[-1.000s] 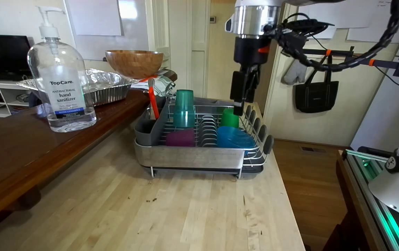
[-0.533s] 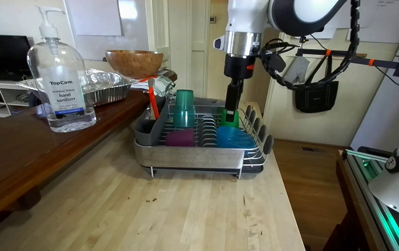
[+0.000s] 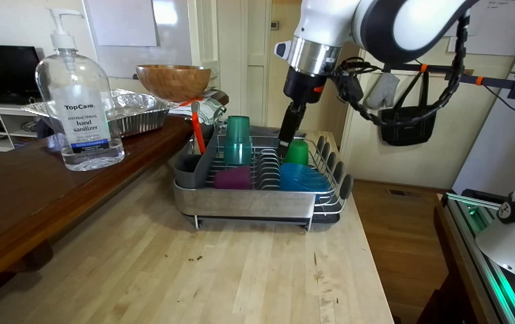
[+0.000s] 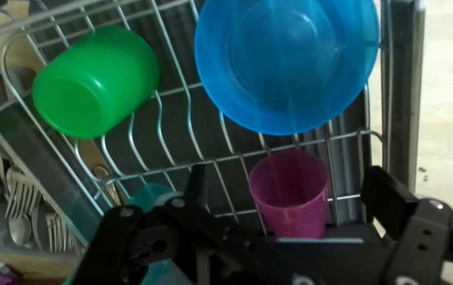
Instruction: Put the pink cup in an upside down position
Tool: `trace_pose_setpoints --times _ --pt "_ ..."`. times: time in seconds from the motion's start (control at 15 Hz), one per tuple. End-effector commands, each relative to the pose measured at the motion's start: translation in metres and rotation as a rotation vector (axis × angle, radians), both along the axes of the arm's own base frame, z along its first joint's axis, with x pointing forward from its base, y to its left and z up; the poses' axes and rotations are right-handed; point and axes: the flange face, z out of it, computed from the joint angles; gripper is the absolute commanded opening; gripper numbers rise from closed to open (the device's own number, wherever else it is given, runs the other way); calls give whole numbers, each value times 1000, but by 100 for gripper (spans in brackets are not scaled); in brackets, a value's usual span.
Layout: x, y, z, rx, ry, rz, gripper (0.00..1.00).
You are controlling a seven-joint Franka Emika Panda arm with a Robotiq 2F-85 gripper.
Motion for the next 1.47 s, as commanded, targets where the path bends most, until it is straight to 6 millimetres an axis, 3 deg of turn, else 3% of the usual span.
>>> trace_pose_setpoints --times 0.0,0.2,0.4,0.47,0.8,1.13,1.4 --pt "-8 23 -23 -48 -158 89 100" --pt "-2 18 -26 -148 -245 229 100" --pt "15 5 -44 -117 -292 202 100" --pt "2 10 -28 -146 -280 213 100" --pt "7 10 -32 -137 -290 224 100" --pt "35 15 -61 51 -319 245 100" --pt "54 14 -80 80 -283 240 100"
